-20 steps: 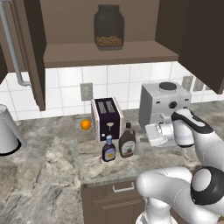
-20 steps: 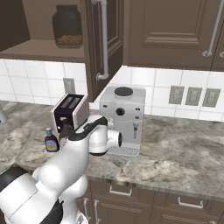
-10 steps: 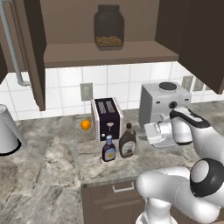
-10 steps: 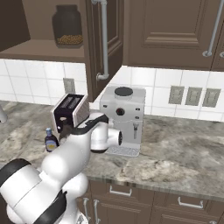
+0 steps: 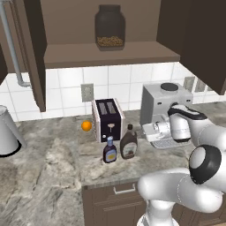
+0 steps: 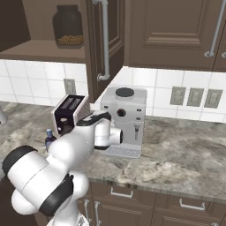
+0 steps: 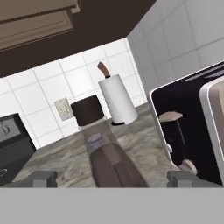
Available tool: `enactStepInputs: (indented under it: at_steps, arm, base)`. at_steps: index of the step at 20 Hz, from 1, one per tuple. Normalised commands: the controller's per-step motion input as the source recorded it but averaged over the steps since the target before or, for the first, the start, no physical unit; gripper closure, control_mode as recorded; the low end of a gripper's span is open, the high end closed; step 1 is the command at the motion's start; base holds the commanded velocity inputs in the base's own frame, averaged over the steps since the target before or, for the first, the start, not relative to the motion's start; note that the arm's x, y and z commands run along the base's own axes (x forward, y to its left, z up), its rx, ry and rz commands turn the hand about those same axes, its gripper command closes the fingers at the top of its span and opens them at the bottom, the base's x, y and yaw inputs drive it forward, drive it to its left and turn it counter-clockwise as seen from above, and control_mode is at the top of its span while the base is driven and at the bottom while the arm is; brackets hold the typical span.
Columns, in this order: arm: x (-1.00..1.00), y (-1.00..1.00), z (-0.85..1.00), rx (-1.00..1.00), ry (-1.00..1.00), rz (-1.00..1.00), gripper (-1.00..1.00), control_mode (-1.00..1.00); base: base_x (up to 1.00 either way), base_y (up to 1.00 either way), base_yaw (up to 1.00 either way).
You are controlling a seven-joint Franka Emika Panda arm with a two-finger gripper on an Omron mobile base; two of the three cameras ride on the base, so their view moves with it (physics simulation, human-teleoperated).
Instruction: Pick the syrup bottle and condiment bottle from the counter and place them in the cabinet.
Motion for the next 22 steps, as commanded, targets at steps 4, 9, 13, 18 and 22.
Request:
enactStepInputs:
  at_steps: [4, 9, 13, 18, 22]
  arm:
    - [-0.03, 0.15, -0.10, 0.02, 0.10, 0.11, -1.00, -1.00]
    - [-0.11, 0.22, -0.11, 0.01, 0.05, 0.12, -1.00, -1.00]
    - [-0.01, 0.15, -0.05, 0.00, 0.04, 0.06, -1.00, -1.00]
    - [0.00, 0.03, 0.03, 0.01, 0.00, 0.00, 1.00, -1.00]
    - [-0.06, 0.00, 0.56, 0.13, -0.04, -0.04, 1.00, -1.00]
  base:
    - [0.00, 0.00, 0.00]
    - [0.00, 0.00, 0.00]
    - [0.00, 0.00, 0.00]
    - [0.00, 0.00, 0.00]
    - [0.00, 0.00, 0.00]
